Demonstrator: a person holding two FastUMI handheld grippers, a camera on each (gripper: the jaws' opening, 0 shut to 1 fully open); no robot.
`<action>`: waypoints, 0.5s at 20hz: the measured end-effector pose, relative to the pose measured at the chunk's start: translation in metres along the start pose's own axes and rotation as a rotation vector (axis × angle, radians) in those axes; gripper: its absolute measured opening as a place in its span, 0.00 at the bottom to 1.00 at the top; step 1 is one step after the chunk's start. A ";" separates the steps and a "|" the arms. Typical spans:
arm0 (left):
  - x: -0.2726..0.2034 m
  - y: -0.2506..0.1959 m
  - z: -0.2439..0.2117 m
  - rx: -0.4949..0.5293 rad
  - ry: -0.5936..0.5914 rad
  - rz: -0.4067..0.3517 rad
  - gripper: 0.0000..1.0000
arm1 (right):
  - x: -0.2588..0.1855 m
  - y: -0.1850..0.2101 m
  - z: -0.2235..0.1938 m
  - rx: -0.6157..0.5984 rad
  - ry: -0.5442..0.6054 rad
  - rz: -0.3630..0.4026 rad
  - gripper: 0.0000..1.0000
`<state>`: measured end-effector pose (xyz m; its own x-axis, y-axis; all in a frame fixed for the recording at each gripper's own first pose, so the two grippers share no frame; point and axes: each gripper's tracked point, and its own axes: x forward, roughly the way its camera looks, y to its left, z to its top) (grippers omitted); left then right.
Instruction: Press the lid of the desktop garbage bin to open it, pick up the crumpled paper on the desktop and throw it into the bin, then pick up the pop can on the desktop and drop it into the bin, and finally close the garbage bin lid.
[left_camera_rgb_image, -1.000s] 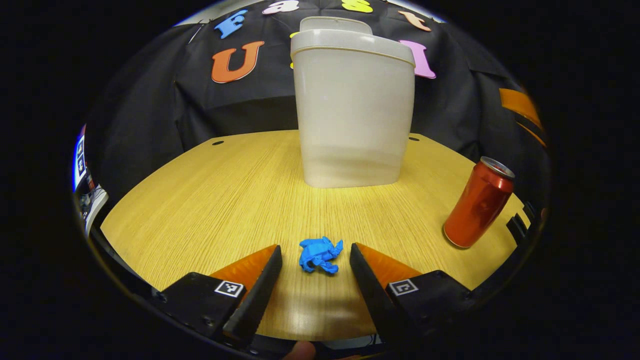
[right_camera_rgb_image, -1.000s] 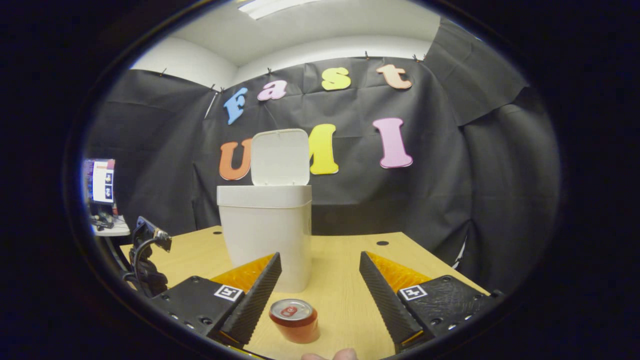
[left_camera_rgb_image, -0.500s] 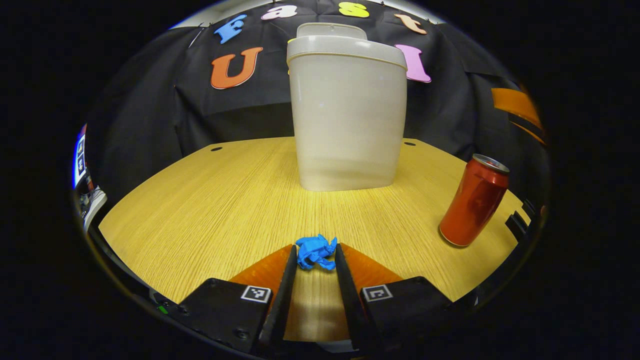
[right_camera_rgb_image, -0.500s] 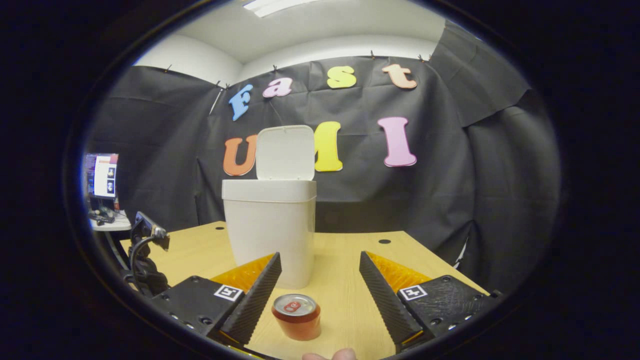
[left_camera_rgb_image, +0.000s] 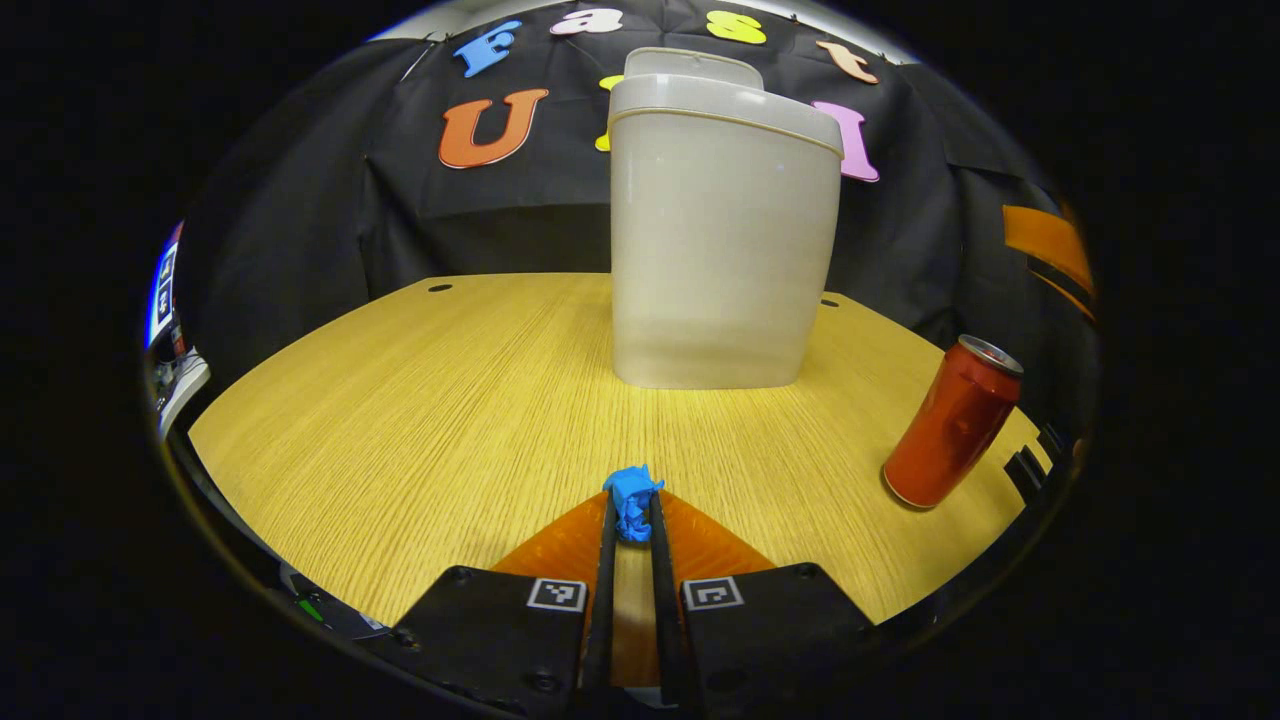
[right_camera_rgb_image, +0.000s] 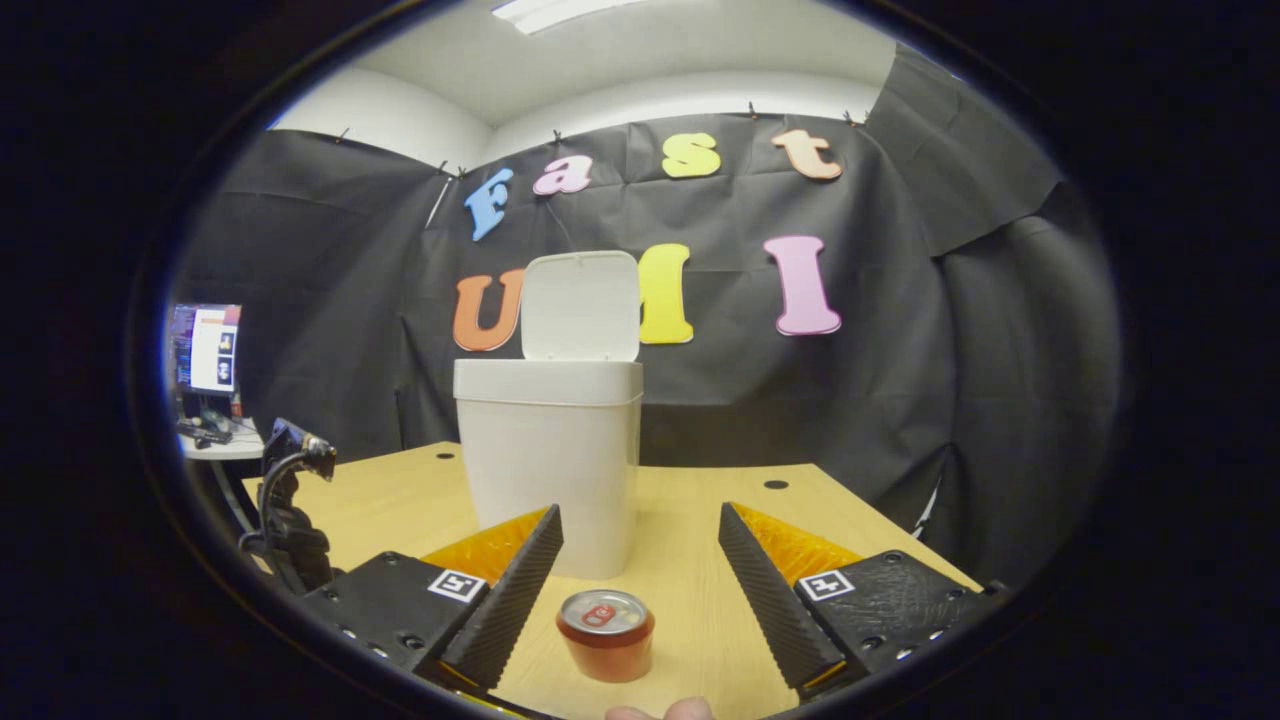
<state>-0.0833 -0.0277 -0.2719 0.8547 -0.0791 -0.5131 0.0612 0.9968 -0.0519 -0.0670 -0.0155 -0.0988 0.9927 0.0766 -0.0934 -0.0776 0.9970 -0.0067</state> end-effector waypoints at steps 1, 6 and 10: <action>-0.001 0.002 0.005 -0.003 -0.007 0.004 0.22 | 0.000 0.002 0.000 -0.003 0.005 0.001 0.96; -0.006 0.003 0.033 0.008 -0.056 0.022 0.21 | -0.002 0.012 -0.015 0.000 0.032 0.008 0.97; -0.012 0.000 0.063 0.013 -0.120 0.008 0.22 | -0.002 0.024 -0.039 -0.010 0.086 0.020 0.98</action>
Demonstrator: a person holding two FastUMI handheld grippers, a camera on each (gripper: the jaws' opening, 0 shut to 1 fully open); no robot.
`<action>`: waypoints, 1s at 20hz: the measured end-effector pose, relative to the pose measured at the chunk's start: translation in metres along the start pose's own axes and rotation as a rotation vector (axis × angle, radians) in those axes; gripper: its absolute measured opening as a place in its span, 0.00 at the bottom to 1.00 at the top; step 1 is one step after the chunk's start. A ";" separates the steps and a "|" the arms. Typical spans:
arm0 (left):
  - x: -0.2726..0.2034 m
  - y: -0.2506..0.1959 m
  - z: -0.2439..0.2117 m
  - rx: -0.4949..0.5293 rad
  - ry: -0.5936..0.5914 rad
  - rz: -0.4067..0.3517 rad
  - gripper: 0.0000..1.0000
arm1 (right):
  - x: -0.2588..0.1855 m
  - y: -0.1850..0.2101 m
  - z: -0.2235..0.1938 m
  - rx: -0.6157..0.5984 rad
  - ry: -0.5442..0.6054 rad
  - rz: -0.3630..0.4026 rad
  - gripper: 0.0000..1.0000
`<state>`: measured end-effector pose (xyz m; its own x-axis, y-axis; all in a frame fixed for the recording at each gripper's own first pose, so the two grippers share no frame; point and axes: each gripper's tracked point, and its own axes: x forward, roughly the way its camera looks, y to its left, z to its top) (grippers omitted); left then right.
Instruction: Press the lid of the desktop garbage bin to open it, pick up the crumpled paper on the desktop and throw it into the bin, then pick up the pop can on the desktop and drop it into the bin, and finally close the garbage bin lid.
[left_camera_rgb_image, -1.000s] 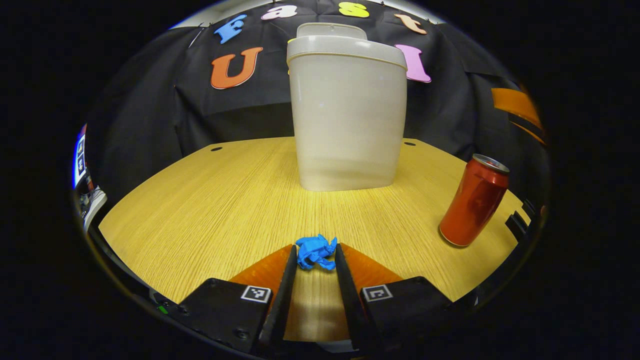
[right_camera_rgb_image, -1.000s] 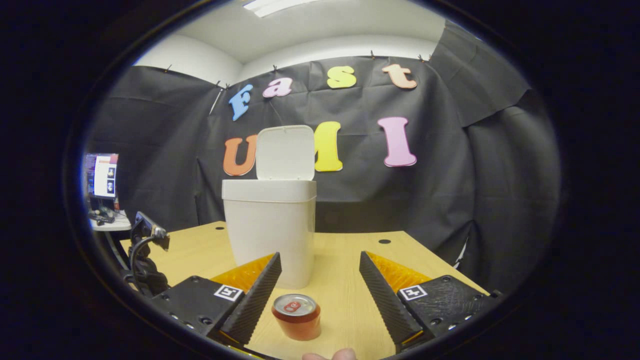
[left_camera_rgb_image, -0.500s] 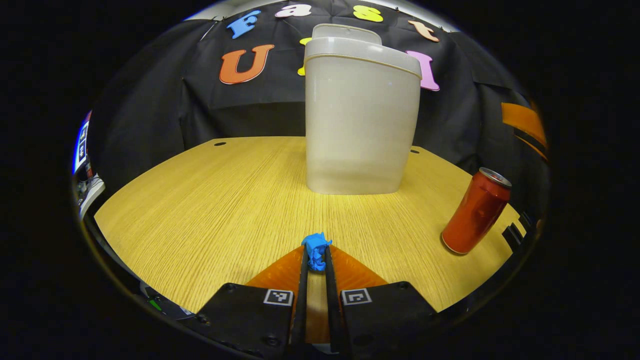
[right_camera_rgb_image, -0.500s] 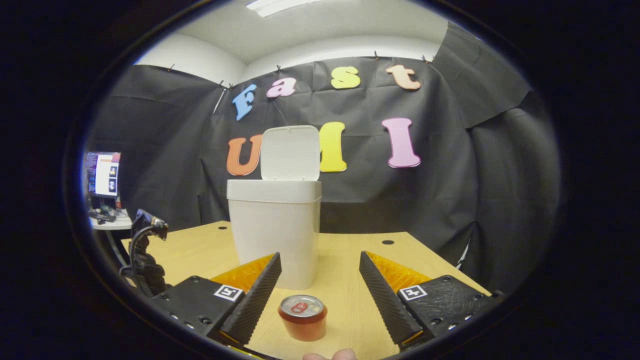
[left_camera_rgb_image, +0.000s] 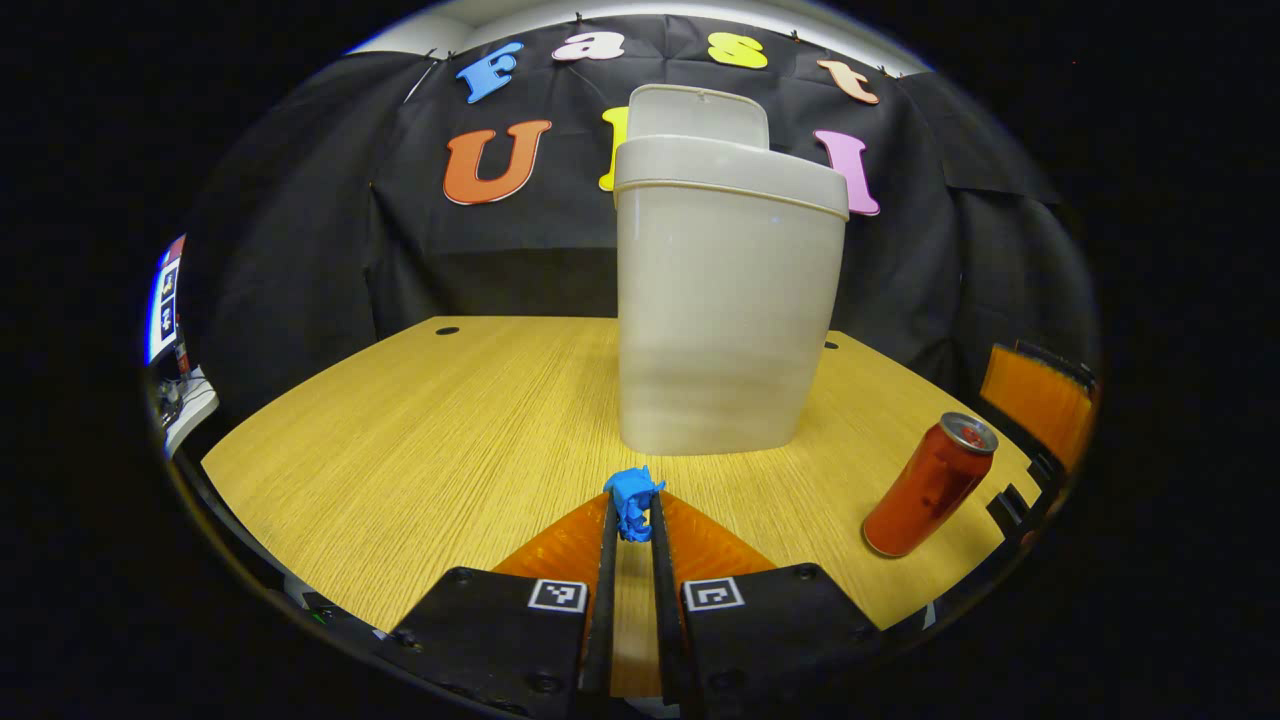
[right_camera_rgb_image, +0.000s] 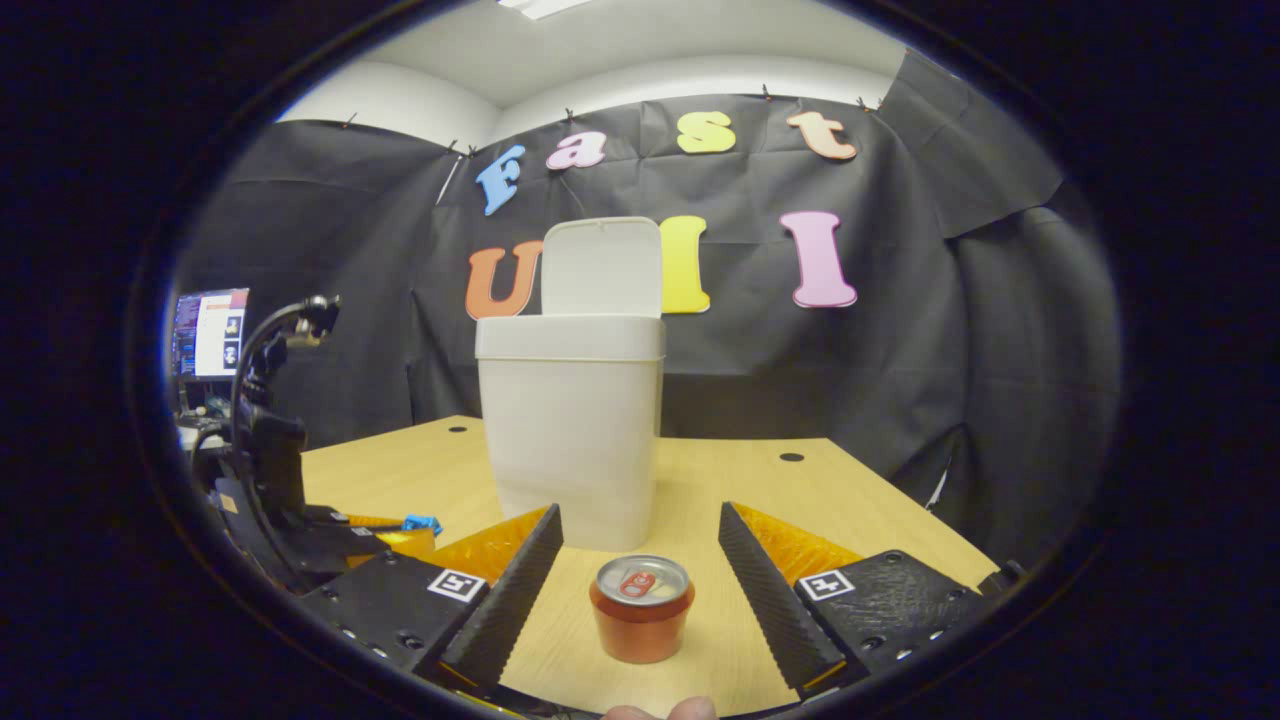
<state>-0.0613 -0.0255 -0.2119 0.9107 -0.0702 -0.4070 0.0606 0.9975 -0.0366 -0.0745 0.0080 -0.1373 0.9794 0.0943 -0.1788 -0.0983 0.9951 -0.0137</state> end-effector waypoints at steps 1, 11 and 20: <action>-0.001 -0.001 0.007 -0.001 -0.014 -0.006 0.21 | 0.000 0.001 -0.002 0.000 0.006 0.000 0.97; -0.013 0.002 0.054 -0.021 -0.123 -0.027 0.21 | 0.013 -0.004 -0.038 -0.004 0.074 -0.036 0.98; -0.014 0.009 0.060 -0.051 -0.127 -0.033 0.21 | 0.024 -0.008 -0.092 0.091 0.234 -0.040 0.98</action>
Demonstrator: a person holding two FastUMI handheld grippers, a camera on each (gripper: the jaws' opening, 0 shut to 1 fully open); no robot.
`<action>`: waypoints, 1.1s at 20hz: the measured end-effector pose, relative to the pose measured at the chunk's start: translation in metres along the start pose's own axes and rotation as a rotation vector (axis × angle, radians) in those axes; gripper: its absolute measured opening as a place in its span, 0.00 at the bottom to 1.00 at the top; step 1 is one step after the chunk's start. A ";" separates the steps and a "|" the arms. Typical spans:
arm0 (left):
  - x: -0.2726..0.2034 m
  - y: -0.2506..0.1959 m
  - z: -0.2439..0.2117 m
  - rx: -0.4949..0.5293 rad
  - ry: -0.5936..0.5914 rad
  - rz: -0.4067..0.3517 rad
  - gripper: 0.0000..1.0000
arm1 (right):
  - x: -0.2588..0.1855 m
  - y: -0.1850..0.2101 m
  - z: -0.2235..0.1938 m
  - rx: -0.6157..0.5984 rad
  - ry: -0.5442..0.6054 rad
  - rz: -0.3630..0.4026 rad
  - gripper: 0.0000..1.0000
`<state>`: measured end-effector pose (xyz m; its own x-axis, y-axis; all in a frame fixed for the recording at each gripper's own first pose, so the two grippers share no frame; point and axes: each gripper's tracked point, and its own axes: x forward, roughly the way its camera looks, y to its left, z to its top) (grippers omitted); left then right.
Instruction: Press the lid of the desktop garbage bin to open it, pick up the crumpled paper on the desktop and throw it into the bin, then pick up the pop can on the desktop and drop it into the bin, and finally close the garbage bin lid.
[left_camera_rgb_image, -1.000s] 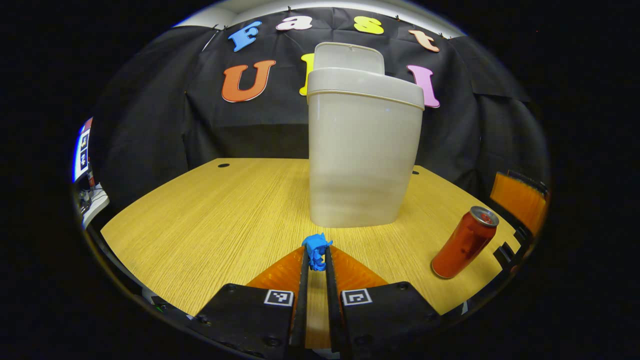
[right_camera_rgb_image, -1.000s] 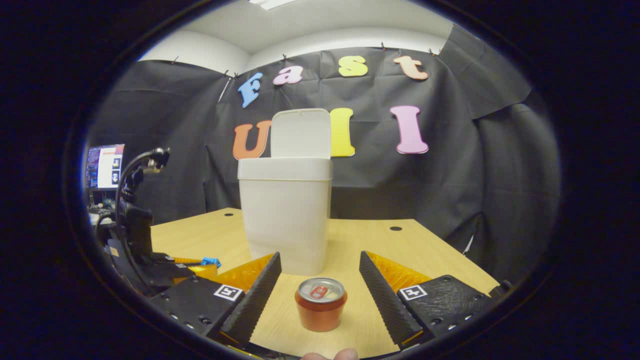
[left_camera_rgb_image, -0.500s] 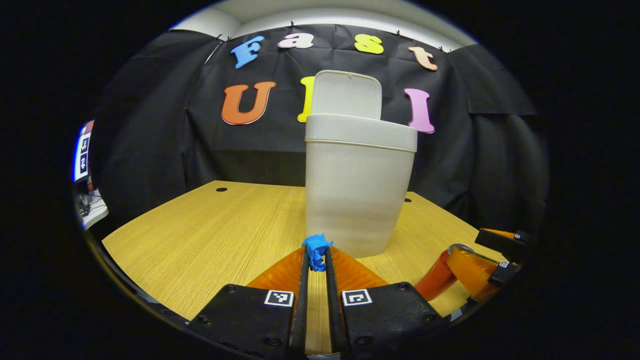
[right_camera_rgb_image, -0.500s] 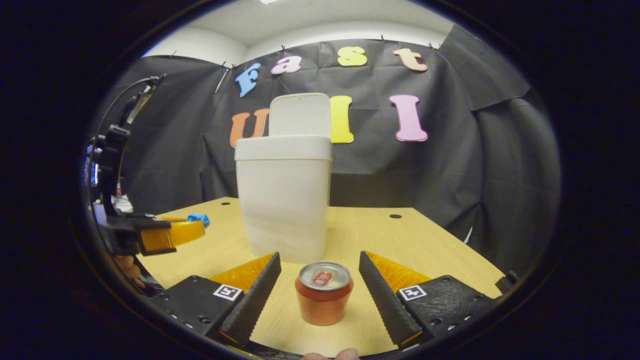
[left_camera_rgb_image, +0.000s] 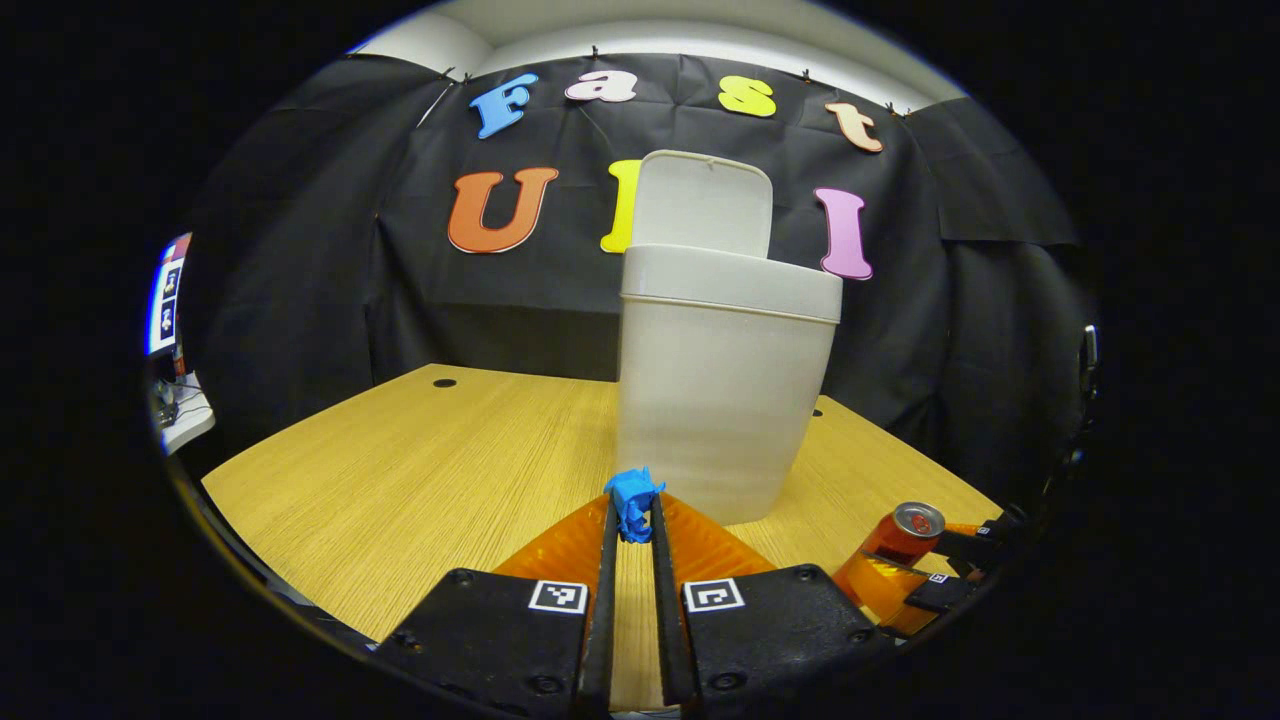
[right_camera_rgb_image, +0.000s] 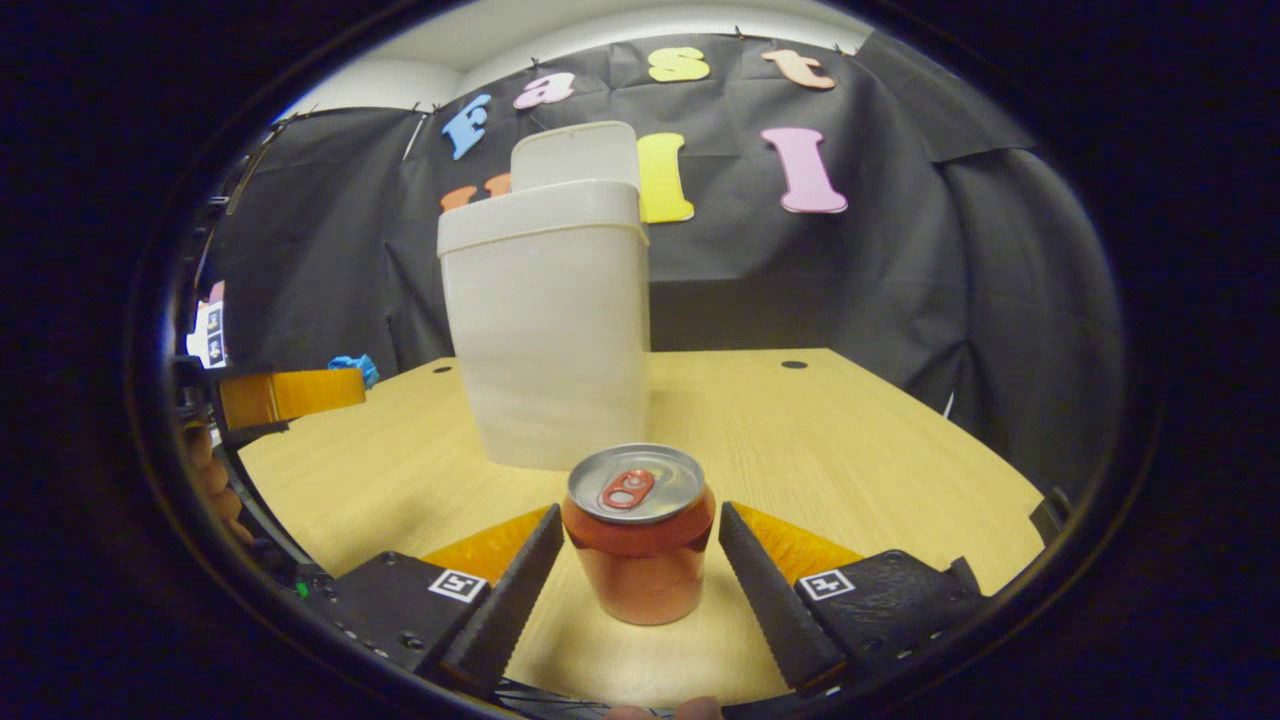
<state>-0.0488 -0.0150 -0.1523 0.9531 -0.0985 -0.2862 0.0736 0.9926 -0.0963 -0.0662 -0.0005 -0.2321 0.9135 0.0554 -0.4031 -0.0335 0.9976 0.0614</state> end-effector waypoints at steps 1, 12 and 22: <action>0.000 0.001 0.001 -0.001 -0.002 0.000 0.21 | 0.002 0.000 -0.004 0.007 0.018 0.000 0.99; 0.000 0.012 0.023 -0.001 -0.044 0.018 0.21 | 0.011 -0.001 -0.022 0.008 0.094 0.004 0.95; 0.009 0.004 0.063 0.022 -0.124 -0.002 0.21 | 0.001 -0.006 0.003 0.014 0.025 0.005 0.80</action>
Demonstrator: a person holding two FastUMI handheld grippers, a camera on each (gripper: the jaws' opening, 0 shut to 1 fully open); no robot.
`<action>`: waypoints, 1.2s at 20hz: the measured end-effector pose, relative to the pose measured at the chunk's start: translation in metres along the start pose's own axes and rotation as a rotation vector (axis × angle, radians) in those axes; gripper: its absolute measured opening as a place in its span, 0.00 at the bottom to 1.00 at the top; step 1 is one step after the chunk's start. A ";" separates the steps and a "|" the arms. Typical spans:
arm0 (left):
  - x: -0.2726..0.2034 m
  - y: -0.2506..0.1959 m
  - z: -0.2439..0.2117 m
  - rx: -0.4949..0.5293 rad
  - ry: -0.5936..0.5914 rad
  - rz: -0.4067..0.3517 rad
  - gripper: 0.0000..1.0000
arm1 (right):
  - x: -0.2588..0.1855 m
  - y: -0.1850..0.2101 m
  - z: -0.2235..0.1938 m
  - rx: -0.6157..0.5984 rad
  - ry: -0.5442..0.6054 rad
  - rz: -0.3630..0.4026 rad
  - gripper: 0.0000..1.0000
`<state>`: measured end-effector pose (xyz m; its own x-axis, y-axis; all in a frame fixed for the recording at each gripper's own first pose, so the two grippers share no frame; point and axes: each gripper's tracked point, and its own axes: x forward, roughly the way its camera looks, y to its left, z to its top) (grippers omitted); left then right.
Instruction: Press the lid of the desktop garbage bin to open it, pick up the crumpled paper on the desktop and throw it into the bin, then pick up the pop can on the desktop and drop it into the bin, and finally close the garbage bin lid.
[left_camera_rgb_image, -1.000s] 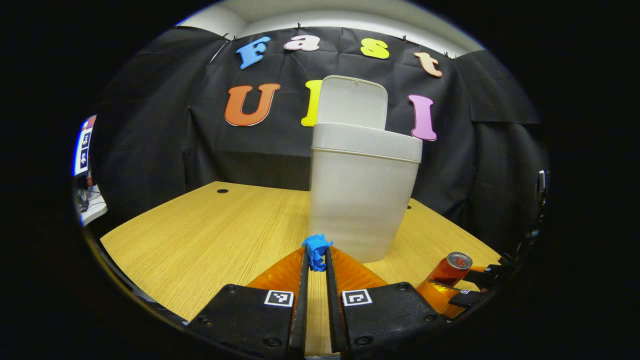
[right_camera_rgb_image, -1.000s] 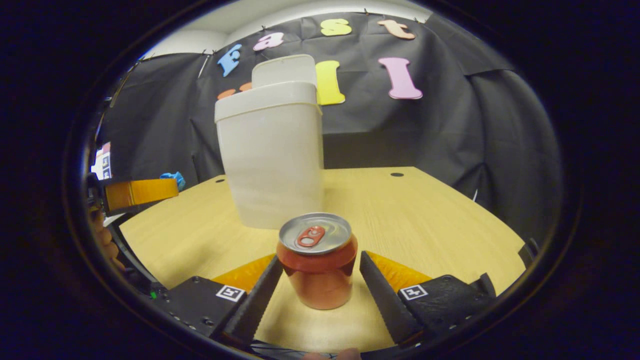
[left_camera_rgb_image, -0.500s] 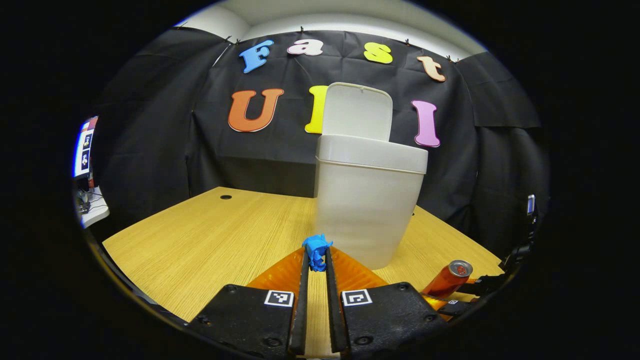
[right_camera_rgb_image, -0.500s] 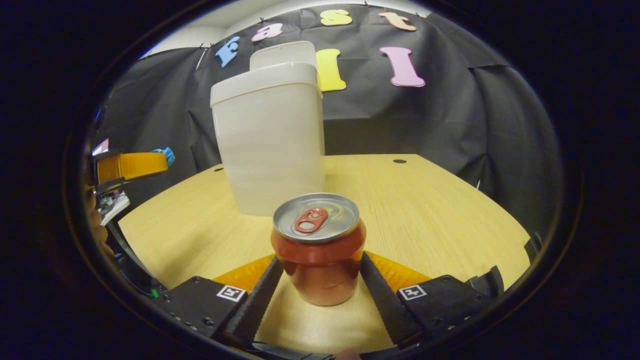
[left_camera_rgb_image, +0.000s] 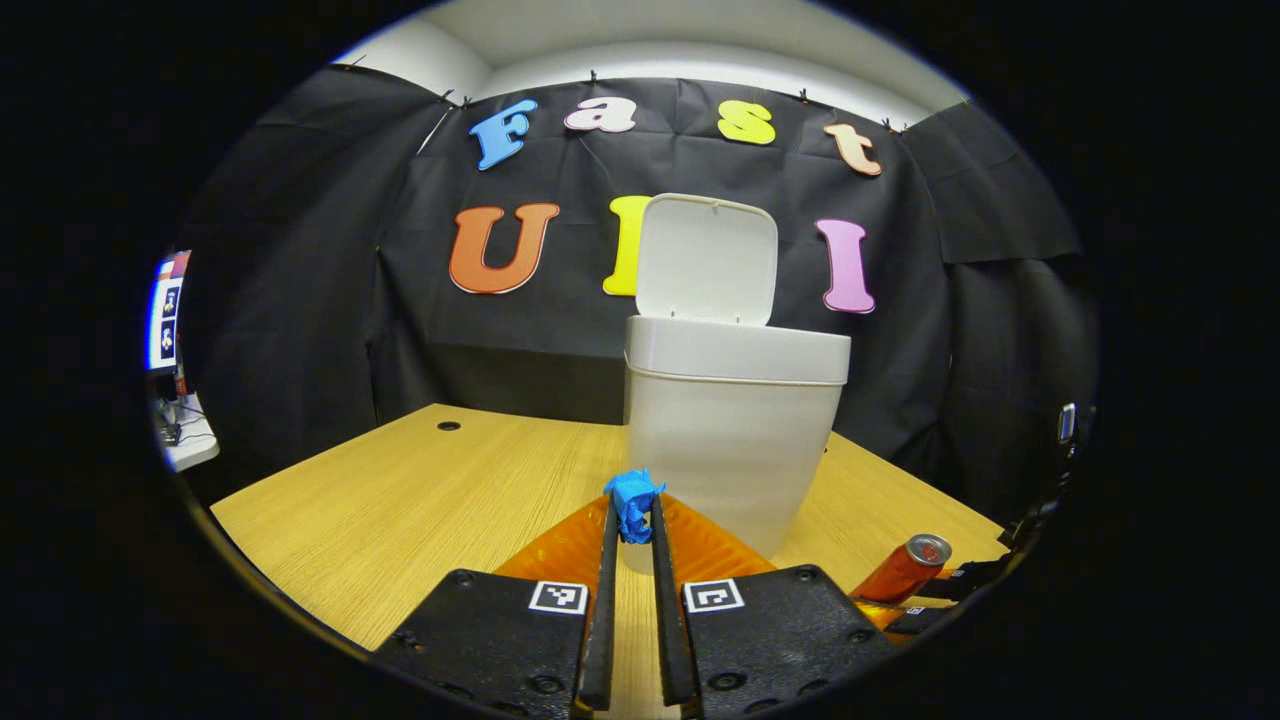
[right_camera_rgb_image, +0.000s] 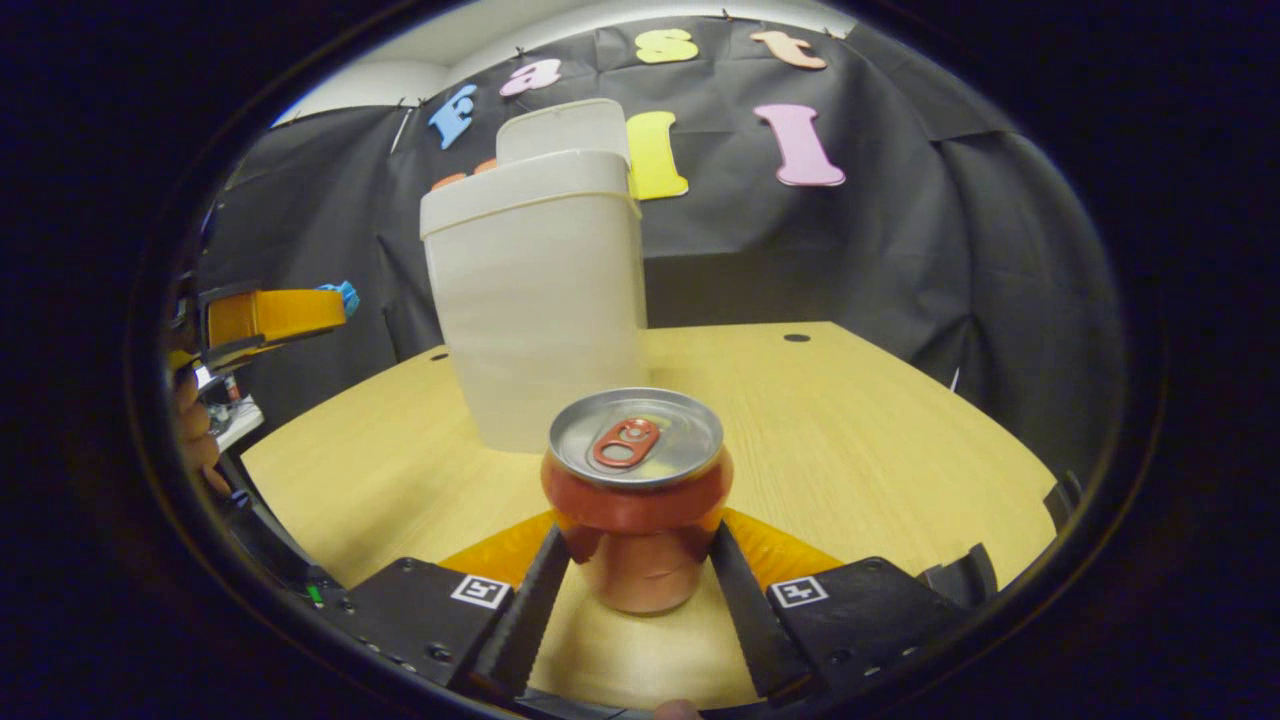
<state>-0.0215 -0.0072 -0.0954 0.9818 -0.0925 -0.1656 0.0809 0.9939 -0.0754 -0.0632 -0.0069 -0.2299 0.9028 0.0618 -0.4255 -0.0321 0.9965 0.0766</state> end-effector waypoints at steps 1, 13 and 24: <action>0.001 -0.003 0.010 -0.003 -0.016 -0.007 0.21 | -0.002 -0.002 0.004 0.003 -0.010 -0.001 0.79; 0.047 -0.025 0.121 0.037 -0.176 -0.072 0.21 | -0.027 -0.001 0.040 -0.028 -0.116 0.057 0.80; 0.114 -0.042 0.160 0.055 -0.182 -0.101 0.24 | -0.027 -0.021 0.052 -0.023 -0.158 0.038 0.79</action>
<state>0.1147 -0.0495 0.0463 0.9826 -0.1845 0.0203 0.1850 0.9823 -0.0282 -0.0644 -0.0320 -0.1731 0.9570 0.0921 -0.2750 -0.0761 0.9948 0.0683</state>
